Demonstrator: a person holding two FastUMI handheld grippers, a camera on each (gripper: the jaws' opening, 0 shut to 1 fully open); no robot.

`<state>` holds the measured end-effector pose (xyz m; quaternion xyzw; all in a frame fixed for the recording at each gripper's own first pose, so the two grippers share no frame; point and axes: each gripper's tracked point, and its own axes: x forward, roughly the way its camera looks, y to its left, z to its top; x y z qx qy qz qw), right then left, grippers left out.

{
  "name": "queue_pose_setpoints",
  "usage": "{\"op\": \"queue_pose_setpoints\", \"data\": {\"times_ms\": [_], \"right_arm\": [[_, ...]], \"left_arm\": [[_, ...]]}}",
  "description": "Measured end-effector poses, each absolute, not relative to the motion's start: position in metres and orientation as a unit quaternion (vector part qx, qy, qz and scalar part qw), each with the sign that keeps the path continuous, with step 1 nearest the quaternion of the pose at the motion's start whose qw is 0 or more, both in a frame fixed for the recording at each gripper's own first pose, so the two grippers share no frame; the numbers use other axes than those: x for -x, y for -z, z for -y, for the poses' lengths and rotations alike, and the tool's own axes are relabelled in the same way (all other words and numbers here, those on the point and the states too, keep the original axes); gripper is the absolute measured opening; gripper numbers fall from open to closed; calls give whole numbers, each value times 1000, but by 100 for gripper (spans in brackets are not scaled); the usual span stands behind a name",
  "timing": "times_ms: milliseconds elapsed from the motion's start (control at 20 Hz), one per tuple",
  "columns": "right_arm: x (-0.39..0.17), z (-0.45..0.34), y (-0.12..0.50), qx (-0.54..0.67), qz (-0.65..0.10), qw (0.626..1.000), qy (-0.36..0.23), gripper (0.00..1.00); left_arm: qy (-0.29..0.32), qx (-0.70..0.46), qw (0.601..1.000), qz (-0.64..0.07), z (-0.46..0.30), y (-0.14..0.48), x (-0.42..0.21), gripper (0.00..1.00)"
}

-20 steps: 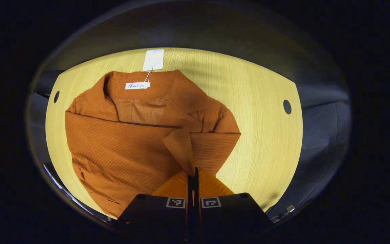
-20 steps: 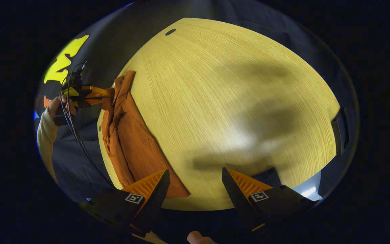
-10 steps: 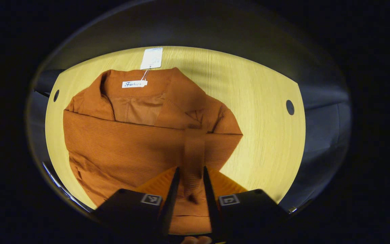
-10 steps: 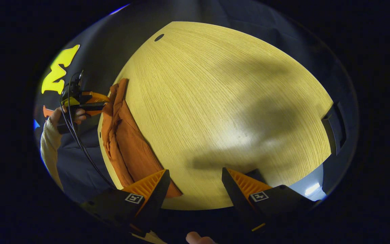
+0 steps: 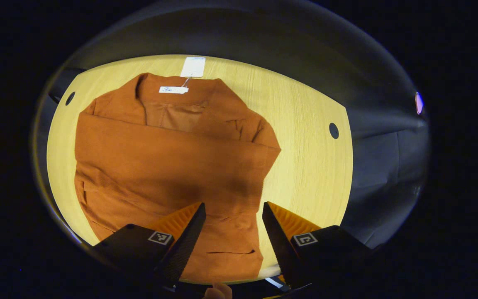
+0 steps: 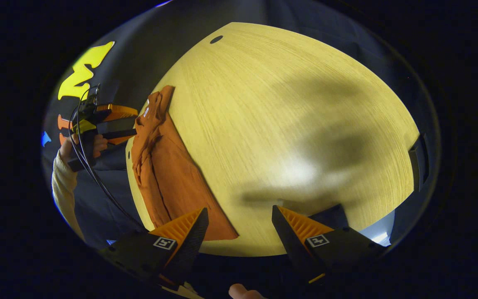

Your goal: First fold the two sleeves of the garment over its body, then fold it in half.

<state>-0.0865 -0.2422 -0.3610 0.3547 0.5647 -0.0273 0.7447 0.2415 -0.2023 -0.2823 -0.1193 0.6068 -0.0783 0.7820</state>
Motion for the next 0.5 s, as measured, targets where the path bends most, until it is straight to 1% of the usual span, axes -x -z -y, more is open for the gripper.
{"op": "queue_pose_setpoints", "data": {"times_ms": [50,100,150,200,350,500], "right_arm": [[87,236,361,-347,-568,746,20,94],[86,230,361,-340,-570,748,14,98],[85,224,361,-334,-572,749,7,98],[85,219,361,-328,-574,750,2,98],[84,206,367,-322,-581,747,-3,98],[83,198,374,-319,-589,743,-4,98]], "left_arm": [[80,120,783,-605,193,283,-231,91],[84,123,779,-609,181,286,-217,93],[91,135,777,-608,171,287,-205,98],[98,148,776,-605,161,289,-192,100],[95,169,768,-610,117,303,-149,100],[94,180,769,-606,74,307,-118,99]]}}
